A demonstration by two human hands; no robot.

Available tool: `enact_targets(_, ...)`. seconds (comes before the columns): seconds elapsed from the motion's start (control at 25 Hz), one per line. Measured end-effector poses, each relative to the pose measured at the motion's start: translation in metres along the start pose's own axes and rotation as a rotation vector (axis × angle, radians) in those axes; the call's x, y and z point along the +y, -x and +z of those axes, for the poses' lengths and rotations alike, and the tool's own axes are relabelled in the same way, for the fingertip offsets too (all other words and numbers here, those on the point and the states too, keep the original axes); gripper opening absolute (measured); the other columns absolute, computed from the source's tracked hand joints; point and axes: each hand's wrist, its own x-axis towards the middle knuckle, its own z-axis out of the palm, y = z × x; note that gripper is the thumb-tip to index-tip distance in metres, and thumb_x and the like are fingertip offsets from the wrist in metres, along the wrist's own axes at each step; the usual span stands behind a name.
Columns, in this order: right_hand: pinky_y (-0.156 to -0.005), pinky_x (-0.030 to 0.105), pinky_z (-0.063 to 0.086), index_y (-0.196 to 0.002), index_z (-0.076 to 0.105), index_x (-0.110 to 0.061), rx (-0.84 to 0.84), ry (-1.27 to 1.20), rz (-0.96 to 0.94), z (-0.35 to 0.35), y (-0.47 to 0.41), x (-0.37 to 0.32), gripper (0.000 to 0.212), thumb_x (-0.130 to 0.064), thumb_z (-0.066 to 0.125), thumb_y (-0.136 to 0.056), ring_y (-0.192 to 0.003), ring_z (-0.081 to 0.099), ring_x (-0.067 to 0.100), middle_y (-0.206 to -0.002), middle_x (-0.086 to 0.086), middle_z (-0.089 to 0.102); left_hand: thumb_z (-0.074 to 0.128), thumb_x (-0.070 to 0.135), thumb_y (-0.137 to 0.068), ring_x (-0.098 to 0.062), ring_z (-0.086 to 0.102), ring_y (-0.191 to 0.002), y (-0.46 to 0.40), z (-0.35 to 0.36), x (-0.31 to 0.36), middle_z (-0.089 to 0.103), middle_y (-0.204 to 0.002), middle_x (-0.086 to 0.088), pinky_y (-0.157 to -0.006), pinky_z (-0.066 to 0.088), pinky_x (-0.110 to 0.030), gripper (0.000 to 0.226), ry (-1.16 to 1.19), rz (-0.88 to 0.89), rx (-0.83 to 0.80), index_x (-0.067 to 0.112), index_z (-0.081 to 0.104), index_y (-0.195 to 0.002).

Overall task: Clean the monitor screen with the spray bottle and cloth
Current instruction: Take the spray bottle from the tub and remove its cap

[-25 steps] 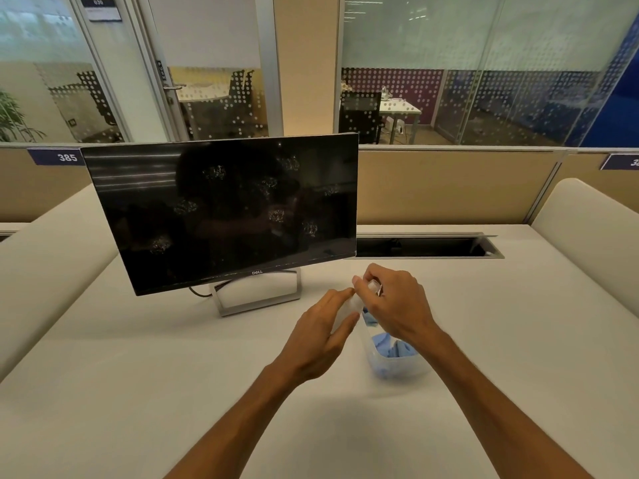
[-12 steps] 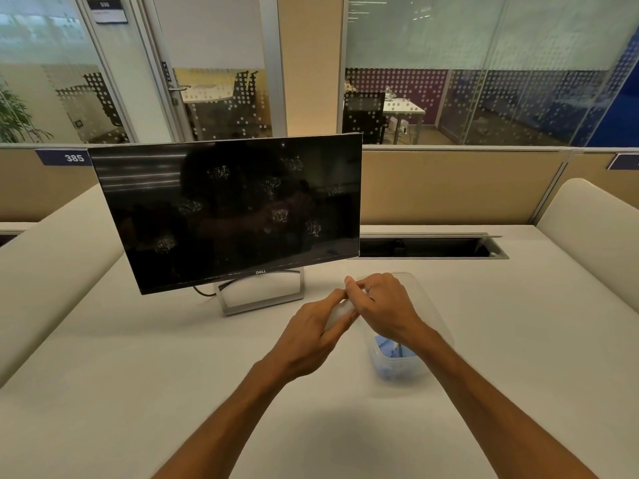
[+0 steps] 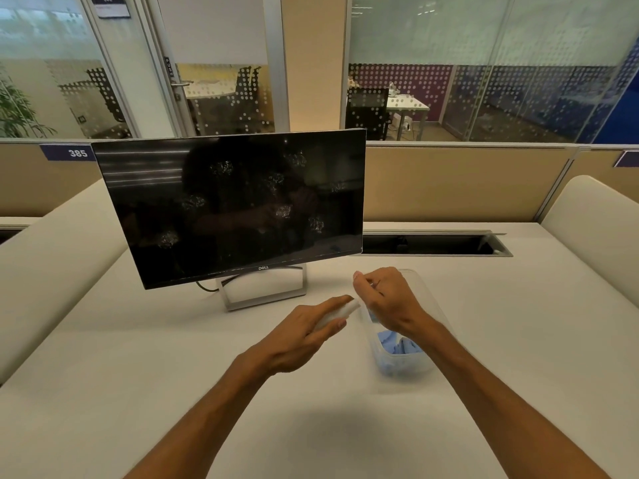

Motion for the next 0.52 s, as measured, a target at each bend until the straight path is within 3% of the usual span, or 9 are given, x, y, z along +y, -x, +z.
enact_targets(0.16,-0.059,0.025,0.043,-0.069,0.049,-0.021,-0.002,0.129,-0.078,0.011,0.0,0.0,0.038,-0.048,0.035,-0.092,-0.057,0.048,0.014,-0.061,0.0,0.051,0.042,0.04,-0.096,-0.008,0.051,-0.073,0.002,0.008,-0.009,0.053,-0.094,0.009,-0.07,0.039,-0.016,0.043,0.042,0.007,0.089,0.027,0.041,-0.136)
enact_targets(0.32,-0.063,0.025,0.049,-0.089,0.056,-0.019,0.099,-0.014,0.024,0.028,0.002,0.015,0.024,-0.042,0.051,-0.093,-0.067,0.055,0.015,-0.076,-0.001,0.06,0.041,0.046,-0.094,-0.009,0.05,-0.069,0.007,0.013,-0.03,0.053,-0.08,0.007,-0.063,0.044,-0.018,0.036,0.153,-0.05,0.172,0.021,0.049,-0.119)
enact_targets(0.44,-0.066,0.014,0.047,-0.095,0.062,-0.019,0.155,-0.038,0.067,0.04,0.007,0.028,0.02,-0.037,0.063,-0.087,-0.075,0.057,0.011,-0.088,-0.004,0.063,0.039,0.048,-0.089,-0.01,0.054,-0.076,0.01,0.019,-0.045,0.056,-0.089,0.002,-0.067,0.043,-0.017,0.042,0.249,-0.122,0.199,0.019,0.048,-0.118)
enact_targets(0.52,-0.069,0.014,0.048,-0.099,0.064,-0.021,0.129,0.007,0.093,0.05,0.01,0.038,0.019,-0.034,0.066,-0.086,-0.081,0.059,0.01,-0.097,-0.004,0.064,0.045,0.041,-0.095,-0.013,0.057,-0.089,0.009,0.024,-0.054,0.059,-0.102,0.003,-0.077,0.041,-0.021,0.032,0.284,-0.155,0.234,0.021,0.047,-0.119)
